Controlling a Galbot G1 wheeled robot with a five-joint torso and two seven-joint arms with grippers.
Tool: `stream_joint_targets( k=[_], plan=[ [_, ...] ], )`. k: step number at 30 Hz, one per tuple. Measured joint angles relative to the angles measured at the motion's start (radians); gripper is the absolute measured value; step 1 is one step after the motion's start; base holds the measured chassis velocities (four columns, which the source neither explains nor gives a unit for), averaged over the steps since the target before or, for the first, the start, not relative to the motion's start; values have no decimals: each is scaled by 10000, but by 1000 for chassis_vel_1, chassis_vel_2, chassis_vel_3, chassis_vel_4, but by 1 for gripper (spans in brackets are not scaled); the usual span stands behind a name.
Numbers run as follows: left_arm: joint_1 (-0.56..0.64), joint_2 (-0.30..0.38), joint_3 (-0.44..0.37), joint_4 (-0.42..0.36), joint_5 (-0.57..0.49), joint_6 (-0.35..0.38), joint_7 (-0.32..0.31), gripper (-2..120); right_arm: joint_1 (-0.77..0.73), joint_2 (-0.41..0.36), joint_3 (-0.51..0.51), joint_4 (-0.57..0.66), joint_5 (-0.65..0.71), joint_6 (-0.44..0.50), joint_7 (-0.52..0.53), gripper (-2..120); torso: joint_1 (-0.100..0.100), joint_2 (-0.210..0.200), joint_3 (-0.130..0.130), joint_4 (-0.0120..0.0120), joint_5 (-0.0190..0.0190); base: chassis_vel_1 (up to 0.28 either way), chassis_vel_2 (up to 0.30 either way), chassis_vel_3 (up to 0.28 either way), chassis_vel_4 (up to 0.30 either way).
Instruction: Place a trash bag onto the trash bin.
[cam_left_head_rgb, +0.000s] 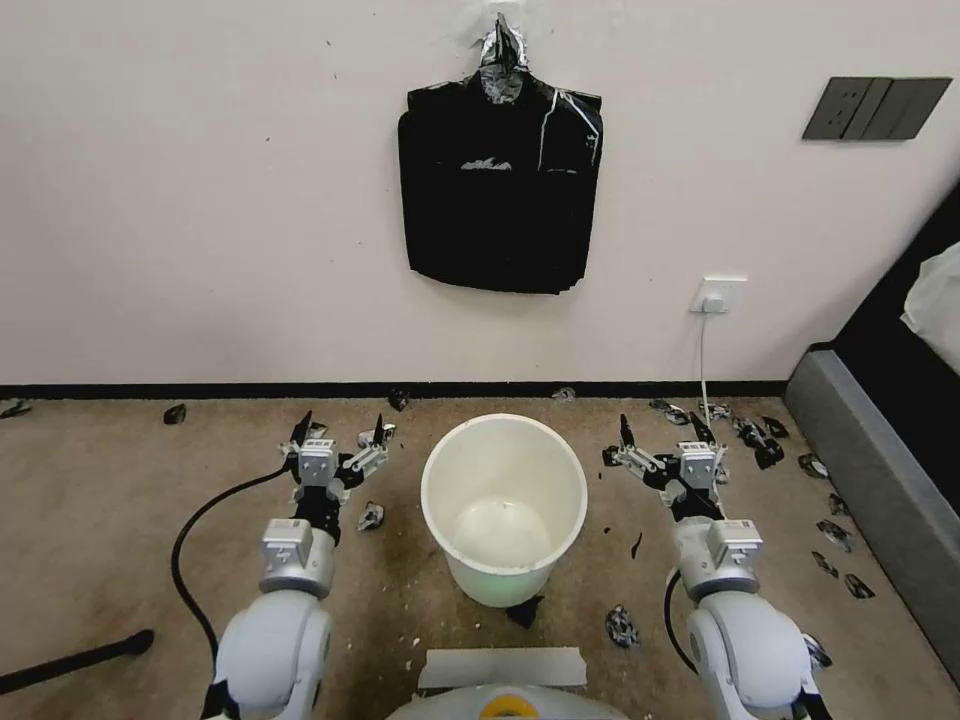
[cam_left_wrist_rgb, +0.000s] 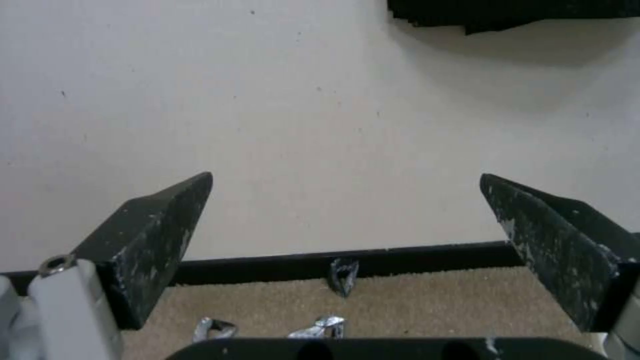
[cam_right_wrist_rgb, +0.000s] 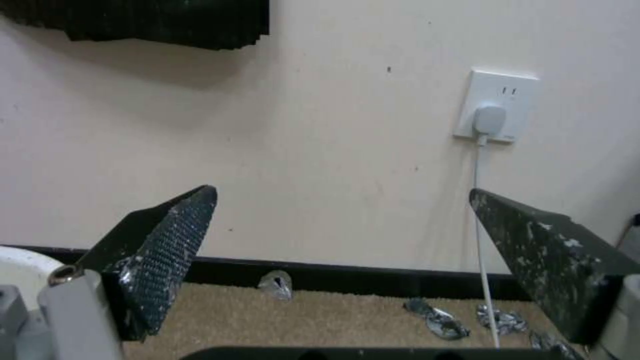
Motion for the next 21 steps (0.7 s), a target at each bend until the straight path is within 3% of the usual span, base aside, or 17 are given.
stream_joint_targets(
  k=[21],
  plan=[
    [0, 0, 0, 0, 0, 0, 0, 100, 0, 0, 0, 0, 0, 0, 0, 100, 0, 0, 0, 0, 0, 0, 0, 0, 0]
  ],
)
